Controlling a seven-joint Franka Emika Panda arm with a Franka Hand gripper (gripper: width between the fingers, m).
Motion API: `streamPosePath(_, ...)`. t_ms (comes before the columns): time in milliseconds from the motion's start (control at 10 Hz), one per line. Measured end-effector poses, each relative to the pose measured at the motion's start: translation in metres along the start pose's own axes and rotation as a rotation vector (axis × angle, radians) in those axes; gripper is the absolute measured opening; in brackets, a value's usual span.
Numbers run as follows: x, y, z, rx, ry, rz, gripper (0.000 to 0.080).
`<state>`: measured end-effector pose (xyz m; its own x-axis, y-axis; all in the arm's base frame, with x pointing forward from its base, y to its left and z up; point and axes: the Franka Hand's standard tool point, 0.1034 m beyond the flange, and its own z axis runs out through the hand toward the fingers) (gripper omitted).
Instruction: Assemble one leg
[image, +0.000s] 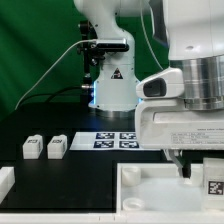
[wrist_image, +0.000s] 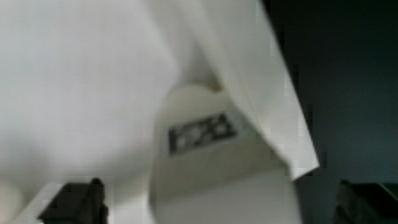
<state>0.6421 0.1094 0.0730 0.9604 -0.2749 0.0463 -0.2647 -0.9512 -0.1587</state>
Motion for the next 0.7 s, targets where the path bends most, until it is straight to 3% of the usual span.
streamPosePath(100, -0.0002, 0.0005, 0.0003, 0.003, 0.000, 0.039, 0.0649)
streamPosePath(300, -0.0002, 0.0006, 0.0005, 0.002, 0.000, 0.040, 0.0385)
streamPosePath(400, -0.0004, 0.0008, 0.0006, 0.006, -0.001, 0.172, 0.0385)
streamPosePath(500, 0.0000, 0.0023, 0.0005, 0.004, -0.001, 0.277, 0.0294)
streamPosePath(700, -0.0002, 0.0048, 0.0006, 0.000, -0.004, 0.478, 0.0294)
